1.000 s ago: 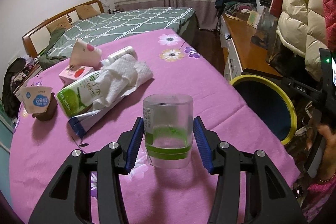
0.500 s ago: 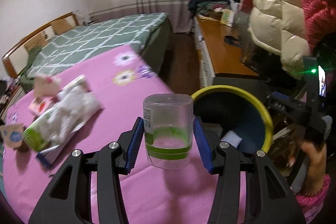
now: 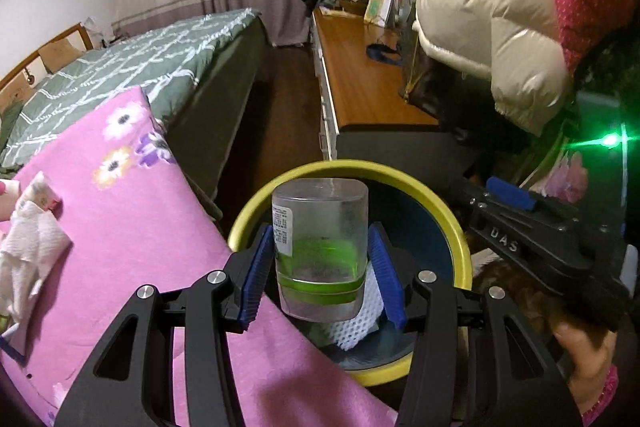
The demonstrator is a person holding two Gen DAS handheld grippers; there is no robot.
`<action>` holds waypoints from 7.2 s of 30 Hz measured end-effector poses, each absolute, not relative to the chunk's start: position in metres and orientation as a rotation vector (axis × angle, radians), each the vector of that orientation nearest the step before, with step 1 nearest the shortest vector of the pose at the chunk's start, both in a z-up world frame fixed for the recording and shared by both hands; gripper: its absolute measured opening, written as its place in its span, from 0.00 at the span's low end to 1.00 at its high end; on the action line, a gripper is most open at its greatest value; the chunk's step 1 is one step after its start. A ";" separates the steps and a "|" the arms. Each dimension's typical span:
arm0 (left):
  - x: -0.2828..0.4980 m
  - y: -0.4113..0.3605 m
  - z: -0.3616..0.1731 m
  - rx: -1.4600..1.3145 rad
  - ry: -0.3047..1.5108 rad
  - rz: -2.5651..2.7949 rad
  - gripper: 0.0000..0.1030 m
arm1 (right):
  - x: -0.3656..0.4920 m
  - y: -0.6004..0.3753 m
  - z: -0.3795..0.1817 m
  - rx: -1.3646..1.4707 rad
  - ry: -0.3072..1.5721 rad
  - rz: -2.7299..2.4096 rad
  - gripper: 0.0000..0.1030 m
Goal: Collect trash
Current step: 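Carry the plastic cup over the yellow bin and open the left gripper, then move the right gripper to the white tissue and close on it, then carry the white tissue over the yellow bin and open the right gripper, then grasp the white yogurt cup by its rim with the left gripper, then carry the yogurt cup over the yellow bin and open the left gripper, then move the right gripper to the white-and-blue squeeze pouch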
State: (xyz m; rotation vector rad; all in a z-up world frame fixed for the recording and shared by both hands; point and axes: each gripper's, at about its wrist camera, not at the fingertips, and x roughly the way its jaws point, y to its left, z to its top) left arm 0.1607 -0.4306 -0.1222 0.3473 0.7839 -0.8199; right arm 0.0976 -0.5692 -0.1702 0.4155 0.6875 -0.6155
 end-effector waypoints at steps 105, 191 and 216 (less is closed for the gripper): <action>0.238 -0.104 -0.121 0.059 0.795 -0.366 0.78 | 0.186 -0.467 -0.117 0.295 0.767 -0.431 0.29; 0.202 -0.328 -0.105 0.244 0.830 -0.786 0.78 | 0.119 -0.520 -0.149 0.367 0.766 -0.501 0.37; 0.199 -0.342 -0.091 0.228 0.816 -0.745 0.91 | 0.084 -0.528 -0.156 0.380 0.776 -0.528 0.44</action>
